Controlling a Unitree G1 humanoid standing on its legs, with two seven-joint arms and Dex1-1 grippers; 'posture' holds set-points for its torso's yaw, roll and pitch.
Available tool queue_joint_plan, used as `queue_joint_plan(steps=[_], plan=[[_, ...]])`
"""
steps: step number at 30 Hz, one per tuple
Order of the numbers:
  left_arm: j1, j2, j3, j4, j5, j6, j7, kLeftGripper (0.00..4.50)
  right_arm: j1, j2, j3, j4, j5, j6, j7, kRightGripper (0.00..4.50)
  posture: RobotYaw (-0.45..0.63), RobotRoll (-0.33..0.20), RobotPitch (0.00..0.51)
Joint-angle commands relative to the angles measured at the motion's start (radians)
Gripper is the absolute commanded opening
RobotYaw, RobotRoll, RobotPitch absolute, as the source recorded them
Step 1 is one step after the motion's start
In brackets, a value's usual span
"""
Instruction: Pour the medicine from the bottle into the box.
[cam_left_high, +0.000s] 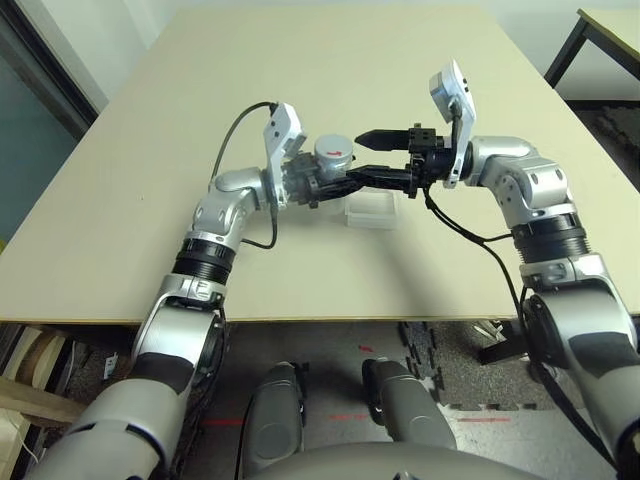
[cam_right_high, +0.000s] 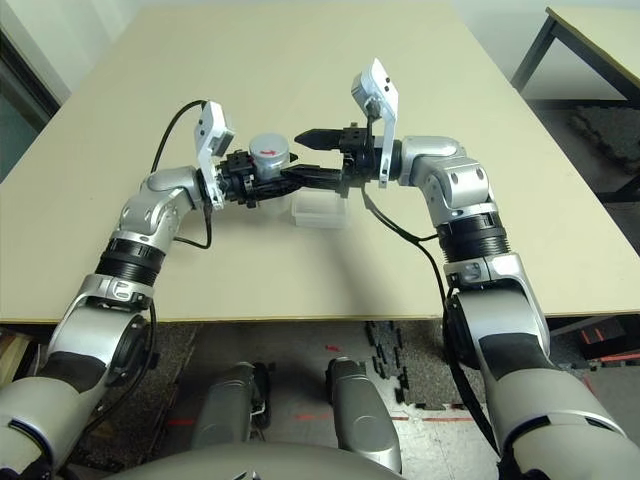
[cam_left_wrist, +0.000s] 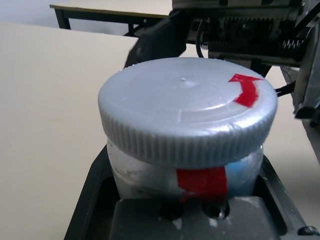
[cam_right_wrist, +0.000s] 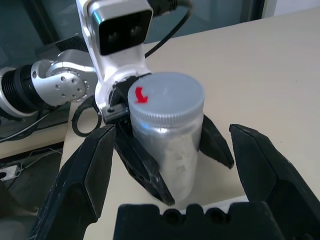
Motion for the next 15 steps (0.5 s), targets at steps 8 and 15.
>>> queue_joint_plan(steps=[8, 15], plan=[[-0.035, -0.029, -0.004, 0.036, 0.016, -0.026, -0.012, 2.65, -0.046, 0.027, -0.021, 0.039, 0.002, -0.021, -0.013, 4.50, -0.16, 0.000, 0.106], [-0.050, -0.041, -0.002, 0.046, 0.018, -0.028, -0.009, 2.65, -0.055, 0.040, -0.020, 0.054, -0.004, -0.037, -0.017, 4.50, -0.16, 0.000, 0.106]])
